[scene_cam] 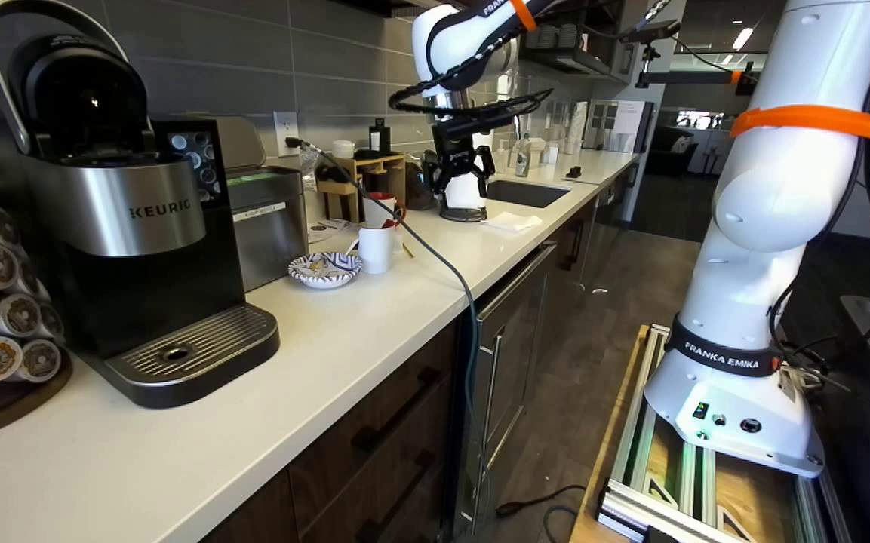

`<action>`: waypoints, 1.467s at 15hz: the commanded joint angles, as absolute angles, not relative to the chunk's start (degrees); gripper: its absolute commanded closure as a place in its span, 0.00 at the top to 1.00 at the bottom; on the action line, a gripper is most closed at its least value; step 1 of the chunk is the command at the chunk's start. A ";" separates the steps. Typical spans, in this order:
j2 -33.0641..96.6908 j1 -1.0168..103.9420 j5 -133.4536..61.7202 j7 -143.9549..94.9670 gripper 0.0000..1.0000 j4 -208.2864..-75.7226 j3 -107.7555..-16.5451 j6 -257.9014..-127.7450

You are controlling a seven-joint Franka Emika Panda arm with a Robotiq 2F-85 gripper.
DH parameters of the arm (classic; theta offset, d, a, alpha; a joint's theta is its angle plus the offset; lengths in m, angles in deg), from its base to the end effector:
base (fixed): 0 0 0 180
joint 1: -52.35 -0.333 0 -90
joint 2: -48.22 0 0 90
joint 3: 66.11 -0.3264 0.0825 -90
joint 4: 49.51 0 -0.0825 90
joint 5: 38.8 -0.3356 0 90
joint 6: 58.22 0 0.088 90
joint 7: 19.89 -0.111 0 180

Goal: Turn the small white cap

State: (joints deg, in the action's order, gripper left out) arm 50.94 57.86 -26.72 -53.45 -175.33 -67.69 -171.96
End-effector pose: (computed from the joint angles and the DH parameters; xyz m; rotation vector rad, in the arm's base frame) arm 0.4607 -0.0454 0.4262 2.8041 -0.7965 -0.1605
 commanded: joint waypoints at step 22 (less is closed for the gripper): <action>28.90 56.57 -54.38 -60.16 1.00 -161.09 -57.94 -198.57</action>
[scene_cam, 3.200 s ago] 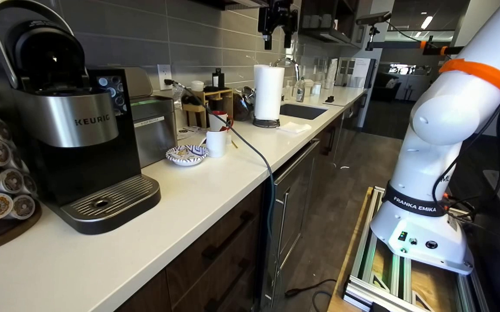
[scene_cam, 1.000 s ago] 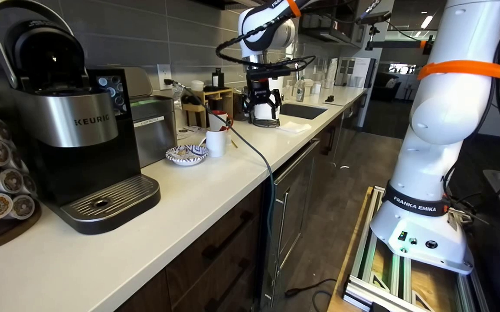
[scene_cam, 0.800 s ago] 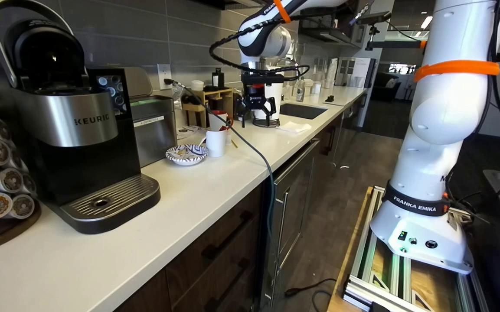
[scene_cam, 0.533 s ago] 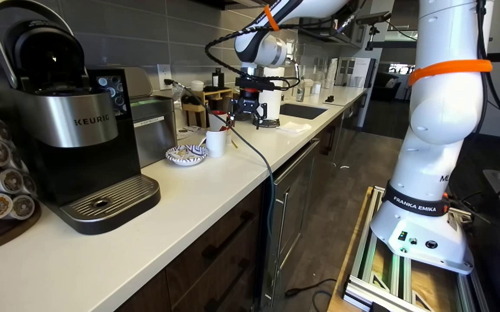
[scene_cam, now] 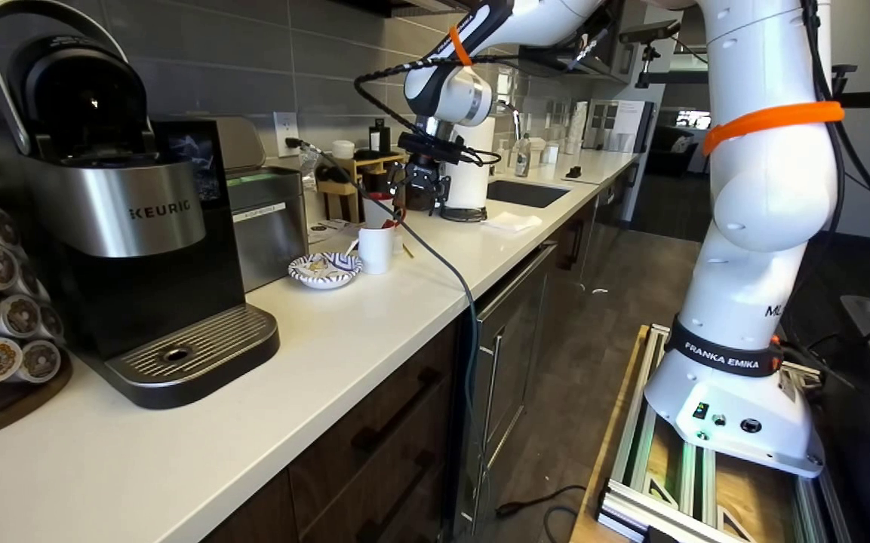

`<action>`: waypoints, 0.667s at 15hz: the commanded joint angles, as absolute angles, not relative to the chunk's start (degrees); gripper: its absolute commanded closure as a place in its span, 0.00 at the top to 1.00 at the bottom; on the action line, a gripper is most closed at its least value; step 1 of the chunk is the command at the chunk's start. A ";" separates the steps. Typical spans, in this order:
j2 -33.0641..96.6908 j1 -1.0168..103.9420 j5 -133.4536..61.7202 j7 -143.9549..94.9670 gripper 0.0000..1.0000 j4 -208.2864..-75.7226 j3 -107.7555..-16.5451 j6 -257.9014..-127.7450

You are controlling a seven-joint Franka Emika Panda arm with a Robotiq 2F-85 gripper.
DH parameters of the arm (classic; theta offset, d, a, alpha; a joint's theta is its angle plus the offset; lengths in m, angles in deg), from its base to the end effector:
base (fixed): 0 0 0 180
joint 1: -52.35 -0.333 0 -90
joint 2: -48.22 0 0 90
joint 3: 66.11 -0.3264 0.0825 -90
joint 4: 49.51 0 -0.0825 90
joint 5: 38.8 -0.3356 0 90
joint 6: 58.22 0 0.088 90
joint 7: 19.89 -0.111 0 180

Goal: Turn the small white cap

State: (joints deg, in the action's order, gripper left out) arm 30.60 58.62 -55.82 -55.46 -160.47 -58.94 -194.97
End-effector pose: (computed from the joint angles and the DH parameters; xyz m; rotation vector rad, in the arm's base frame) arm 0.5800 -0.1297 0.3785 -2.5372 1.4677 -0.1607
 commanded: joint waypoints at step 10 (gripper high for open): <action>23.14 50.37 -47.56 -81.62 1.00 -161.50 -53.55 -210.43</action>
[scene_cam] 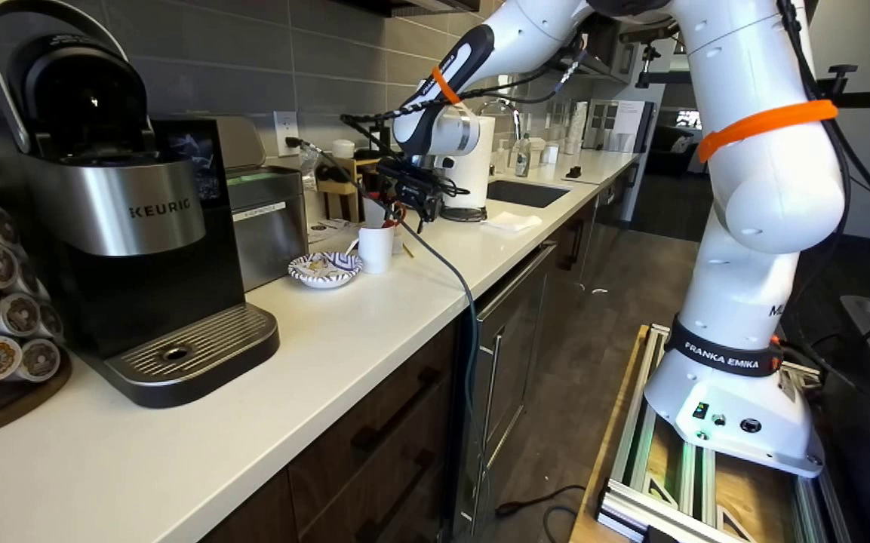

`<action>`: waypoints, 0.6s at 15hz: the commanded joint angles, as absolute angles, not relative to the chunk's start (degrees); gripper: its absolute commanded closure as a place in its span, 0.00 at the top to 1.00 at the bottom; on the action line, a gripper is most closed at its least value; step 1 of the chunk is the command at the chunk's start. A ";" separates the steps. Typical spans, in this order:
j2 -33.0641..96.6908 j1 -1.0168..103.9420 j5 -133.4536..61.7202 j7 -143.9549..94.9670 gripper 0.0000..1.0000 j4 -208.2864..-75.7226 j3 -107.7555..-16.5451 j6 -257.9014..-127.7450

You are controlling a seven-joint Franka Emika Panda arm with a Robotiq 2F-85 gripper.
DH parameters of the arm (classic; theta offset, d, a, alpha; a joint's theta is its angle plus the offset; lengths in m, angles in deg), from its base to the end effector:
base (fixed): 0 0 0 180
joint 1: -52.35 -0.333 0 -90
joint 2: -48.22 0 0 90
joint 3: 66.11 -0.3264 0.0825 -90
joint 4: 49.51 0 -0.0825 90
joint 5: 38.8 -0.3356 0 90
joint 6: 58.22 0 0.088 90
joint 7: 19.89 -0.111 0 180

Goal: Turn the small white cap

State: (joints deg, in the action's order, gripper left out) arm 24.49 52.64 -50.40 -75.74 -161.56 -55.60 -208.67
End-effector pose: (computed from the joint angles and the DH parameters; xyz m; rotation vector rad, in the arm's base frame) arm 0.6031 -0.1099 0.3343 -2.3658 1.8008 -0.3385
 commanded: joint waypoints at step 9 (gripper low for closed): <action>21.94 47.87 -44.41 -89.75 0.60 -160.01 -53.44 -210.70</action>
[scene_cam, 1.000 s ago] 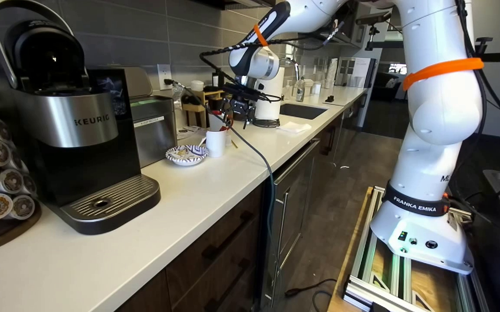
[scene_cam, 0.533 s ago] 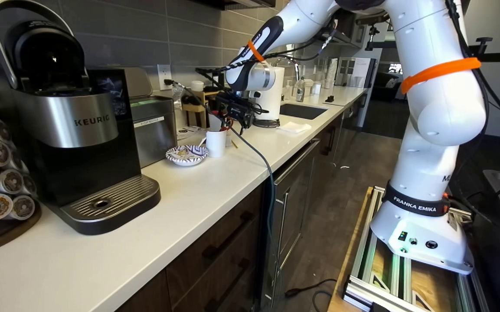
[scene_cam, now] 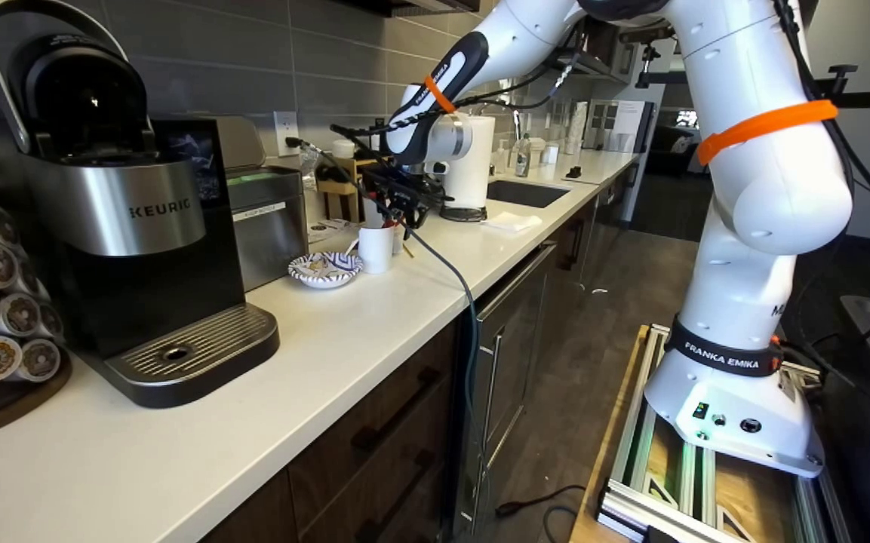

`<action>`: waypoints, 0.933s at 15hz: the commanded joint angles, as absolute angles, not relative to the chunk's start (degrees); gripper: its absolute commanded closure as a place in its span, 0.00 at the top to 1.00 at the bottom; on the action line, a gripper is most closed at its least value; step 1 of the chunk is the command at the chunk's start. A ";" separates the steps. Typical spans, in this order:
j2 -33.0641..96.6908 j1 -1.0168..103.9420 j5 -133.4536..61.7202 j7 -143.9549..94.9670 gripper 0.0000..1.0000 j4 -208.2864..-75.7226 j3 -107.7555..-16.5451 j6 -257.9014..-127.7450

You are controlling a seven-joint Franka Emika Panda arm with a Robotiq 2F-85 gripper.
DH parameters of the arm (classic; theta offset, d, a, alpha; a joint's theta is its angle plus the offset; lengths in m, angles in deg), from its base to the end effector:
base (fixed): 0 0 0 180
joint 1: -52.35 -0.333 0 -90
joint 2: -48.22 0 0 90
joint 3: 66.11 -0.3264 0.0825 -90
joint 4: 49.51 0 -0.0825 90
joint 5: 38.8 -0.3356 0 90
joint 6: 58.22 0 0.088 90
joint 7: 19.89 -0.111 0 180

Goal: Turn the small white cap

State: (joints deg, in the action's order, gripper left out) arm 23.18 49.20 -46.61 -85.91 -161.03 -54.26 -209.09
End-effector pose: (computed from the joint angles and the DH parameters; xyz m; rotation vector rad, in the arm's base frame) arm 0.6103 -0.0853 0.3263 -2.3084 1.9135 -0.3485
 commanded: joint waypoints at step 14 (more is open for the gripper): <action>18.04 47.33 -39.41 -92.52 1.00 -154.84 -52.68 -206.93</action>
